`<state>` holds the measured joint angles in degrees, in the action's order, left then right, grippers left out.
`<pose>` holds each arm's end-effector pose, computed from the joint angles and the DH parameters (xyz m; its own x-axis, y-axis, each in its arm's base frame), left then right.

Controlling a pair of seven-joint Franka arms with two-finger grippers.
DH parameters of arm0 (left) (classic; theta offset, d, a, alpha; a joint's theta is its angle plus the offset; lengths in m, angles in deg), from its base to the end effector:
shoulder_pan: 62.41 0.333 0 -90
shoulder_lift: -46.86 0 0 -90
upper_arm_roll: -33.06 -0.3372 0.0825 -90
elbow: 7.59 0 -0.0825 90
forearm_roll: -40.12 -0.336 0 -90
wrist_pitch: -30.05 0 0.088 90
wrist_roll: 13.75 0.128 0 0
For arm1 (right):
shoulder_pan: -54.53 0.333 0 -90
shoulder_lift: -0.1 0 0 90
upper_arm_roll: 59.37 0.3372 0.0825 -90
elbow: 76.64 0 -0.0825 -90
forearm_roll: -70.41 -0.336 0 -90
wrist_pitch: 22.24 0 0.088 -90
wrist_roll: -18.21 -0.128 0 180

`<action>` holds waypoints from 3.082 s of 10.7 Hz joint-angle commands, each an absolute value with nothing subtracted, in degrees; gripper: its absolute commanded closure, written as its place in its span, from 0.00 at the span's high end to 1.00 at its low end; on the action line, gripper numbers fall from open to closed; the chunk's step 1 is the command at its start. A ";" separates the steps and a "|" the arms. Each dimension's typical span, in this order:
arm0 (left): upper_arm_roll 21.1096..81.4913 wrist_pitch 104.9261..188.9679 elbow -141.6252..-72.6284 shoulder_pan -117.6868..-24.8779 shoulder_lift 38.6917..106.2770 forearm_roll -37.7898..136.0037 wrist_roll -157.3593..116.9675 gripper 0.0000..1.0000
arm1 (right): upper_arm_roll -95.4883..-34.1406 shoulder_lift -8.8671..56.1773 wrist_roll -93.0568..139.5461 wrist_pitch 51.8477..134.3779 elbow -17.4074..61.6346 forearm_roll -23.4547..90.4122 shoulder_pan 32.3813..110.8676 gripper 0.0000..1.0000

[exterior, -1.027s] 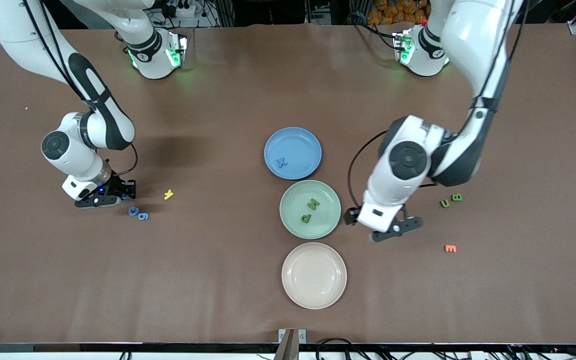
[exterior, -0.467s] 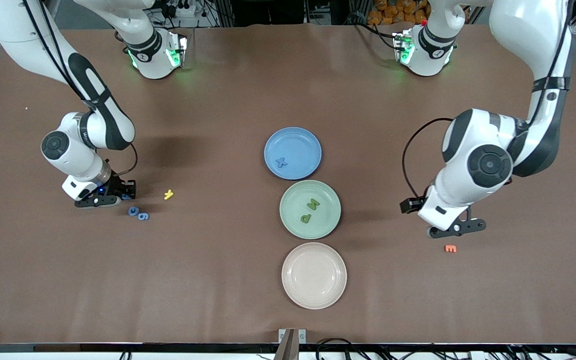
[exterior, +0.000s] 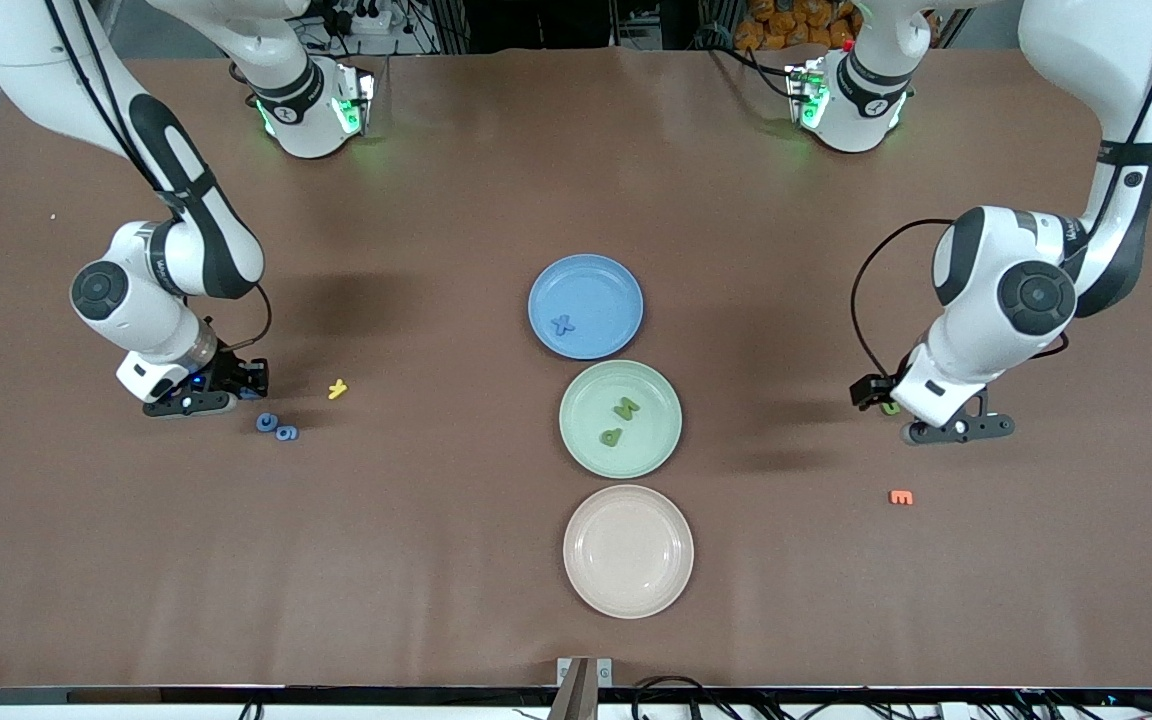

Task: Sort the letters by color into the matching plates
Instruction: 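Release the N on the green plate while the right gripper grasps m, then carry the blue m to the blue plate and open the right gripper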

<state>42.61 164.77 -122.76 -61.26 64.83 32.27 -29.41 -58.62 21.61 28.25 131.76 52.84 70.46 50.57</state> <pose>0.5708 -0.0755 0.3356 0.9982 0.0398 0.0438 0.0415 -0.9984 -0.0388 0.5293 -0.0297 0.2394 0.9916 0.1186 0.0525 0.1185 -0.9929 0.0049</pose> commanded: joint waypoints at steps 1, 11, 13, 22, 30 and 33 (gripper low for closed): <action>43.17 176.36 -135.02 -58.01 61.36 30.98 -24.21 1.00 | -58.31 18.65 24.12 124.73 50.02 69.71 53.63 0.27; 43.26 186.93 -134.15 -52.30 70.94 30.62 -21.30 0.73 | -58.57 18.47 -1.99 109.71 39.30 69.80 81.38 0.29; 43.26 186.93 -133.98 -53.09 71.03 31.41 -22.79 0.71 | -58.66 19.17 -3.31 103.56 34.82 69.88 86.85 0.31; 43.26 186.67 -133.01 -55.29 72.17 30.98 -36.07 0.49 | -58.40 33.66 -6.22 99.49 16.01 70.41 102.07 0.33; 43.08 185.88 -133.45 -54.06 72.18 30.62 -32.29 0.50 | -58.31 37.46 -6.75 98.70 13.62 70.59 103.40 1.00; 42.99 185.79 -133.45 -52.49 72.61 30.54 -30.89 0.51 | -58.49 36.67 -4.83 98.43 13.79 71.63 101.65 1.00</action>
<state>43.01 186.27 -133.67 -54.47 72.34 32.14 -32.60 -58.36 36.84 -5.83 99.74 14.96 70.46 103.19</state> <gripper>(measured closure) 0.489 0.000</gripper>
